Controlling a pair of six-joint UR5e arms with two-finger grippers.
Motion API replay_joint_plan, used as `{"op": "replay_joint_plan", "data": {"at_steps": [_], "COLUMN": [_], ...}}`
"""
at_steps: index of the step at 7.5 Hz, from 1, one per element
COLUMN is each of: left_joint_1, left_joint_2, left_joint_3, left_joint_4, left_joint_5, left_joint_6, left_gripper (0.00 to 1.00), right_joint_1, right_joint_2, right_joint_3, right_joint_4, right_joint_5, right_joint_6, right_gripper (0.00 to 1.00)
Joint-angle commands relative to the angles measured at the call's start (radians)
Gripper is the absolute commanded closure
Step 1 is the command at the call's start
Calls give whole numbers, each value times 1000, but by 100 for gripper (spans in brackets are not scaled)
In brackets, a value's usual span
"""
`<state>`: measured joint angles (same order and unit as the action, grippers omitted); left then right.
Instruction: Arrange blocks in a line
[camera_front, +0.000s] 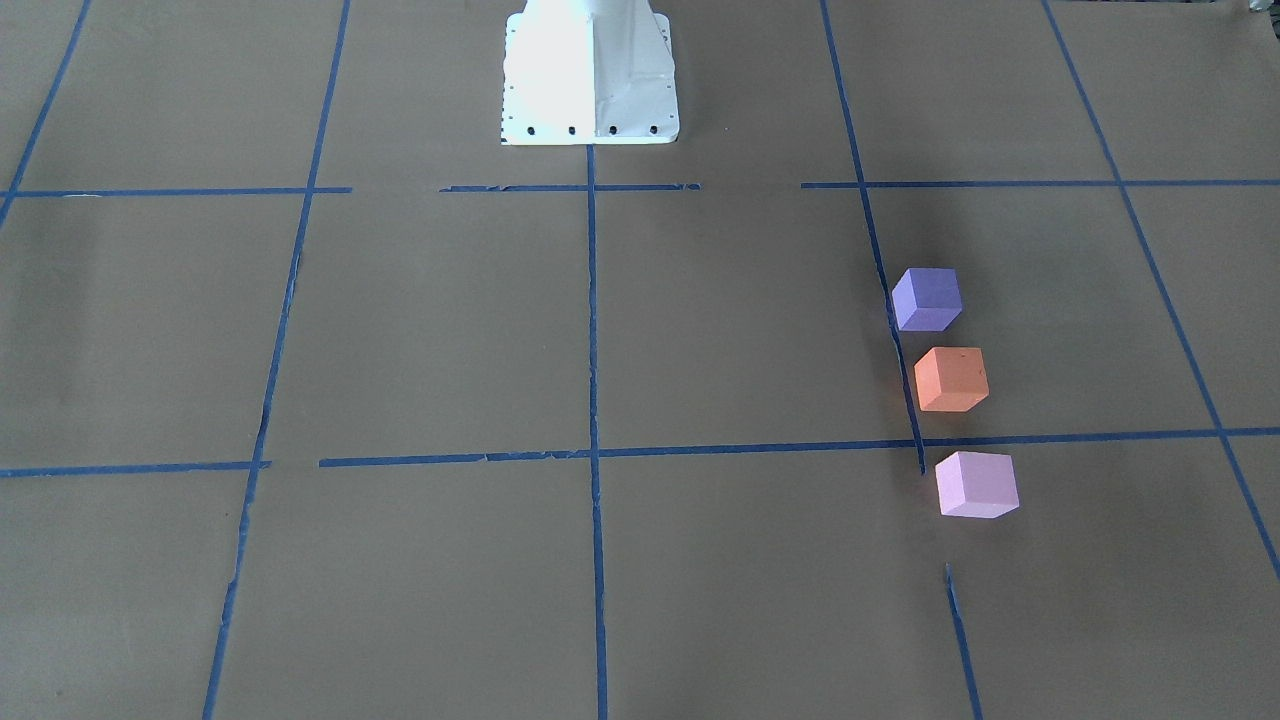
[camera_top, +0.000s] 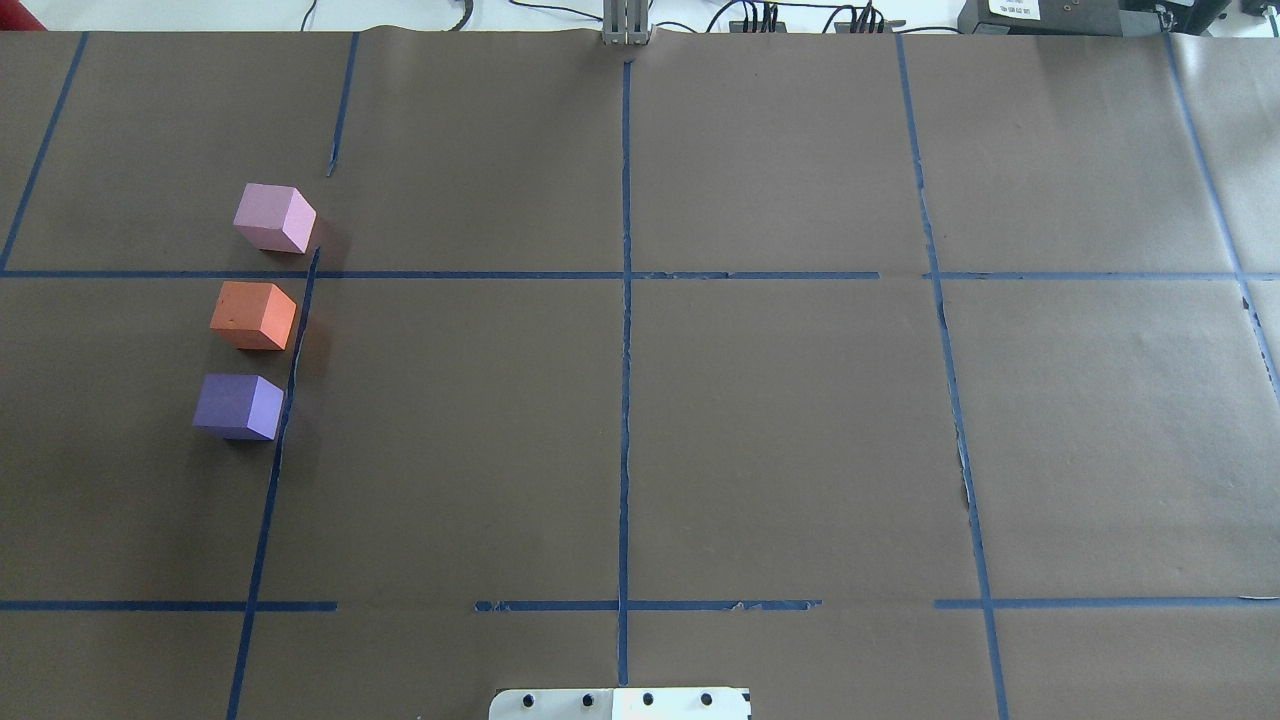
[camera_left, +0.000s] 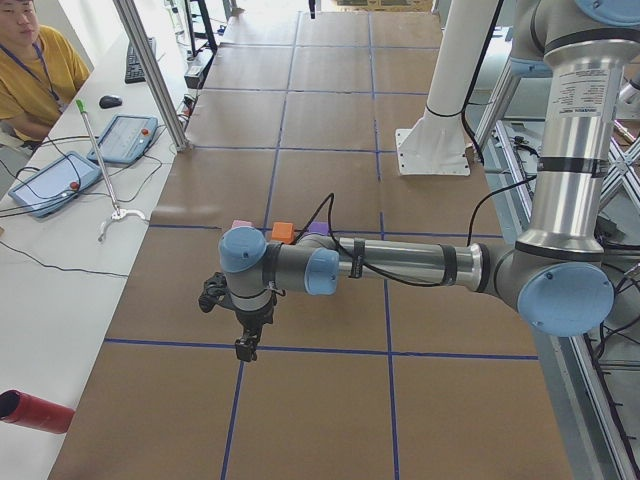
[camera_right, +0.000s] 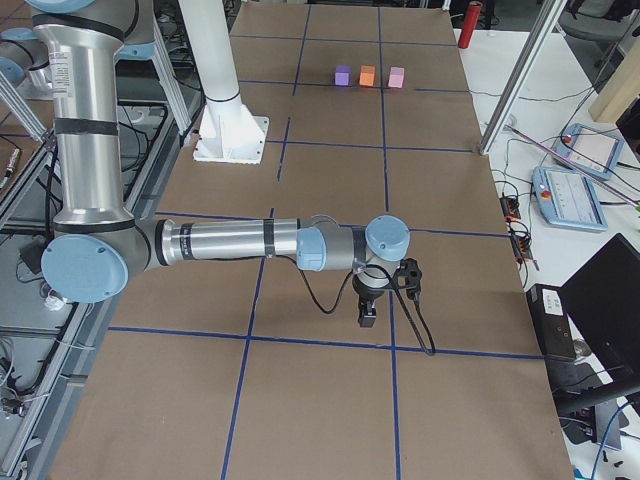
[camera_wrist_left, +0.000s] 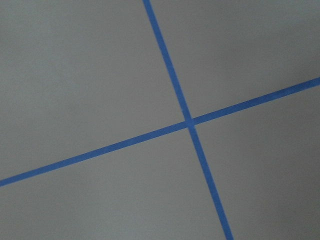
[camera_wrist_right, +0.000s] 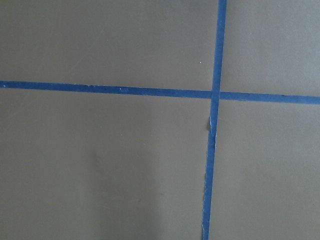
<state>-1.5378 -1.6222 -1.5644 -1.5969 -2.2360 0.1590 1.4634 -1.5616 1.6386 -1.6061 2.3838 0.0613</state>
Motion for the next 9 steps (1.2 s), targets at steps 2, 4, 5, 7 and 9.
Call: {"op": "replay_joint_plan", "data": {"at_steps": [2, 4, 5, 7, 9], "left_joint_1": [-4, -4, -4, -4, -4], "left_joint_2": [-1, 1, -1, 8, 15], "left_joint_3": [0, 6, 4, 0, 0], "left_joint_4": [-6, -6, -3, -5, -5], "left_joint_5": [-33, -31, -28, -21, -19], "left_joint_6": [-30, -30, -33, -29, -26], "left_gripper": [0, 0, 0, 0, 0], "right_joint_1": [0, 0, 0, 0, 0], "right_joint_2": [0, 0, 0, 0, 0], "right_joint_3": [0, 0, 0, 0, 1], "right_joint_4": [0, 0, 0, 0, 0], "right_joint_5": [0, 0, 0, 0, 0], "right_joint_6": [0, 0, 0, 0, 0], "right_gripper": [0, 0, 0, 0, 0]}}
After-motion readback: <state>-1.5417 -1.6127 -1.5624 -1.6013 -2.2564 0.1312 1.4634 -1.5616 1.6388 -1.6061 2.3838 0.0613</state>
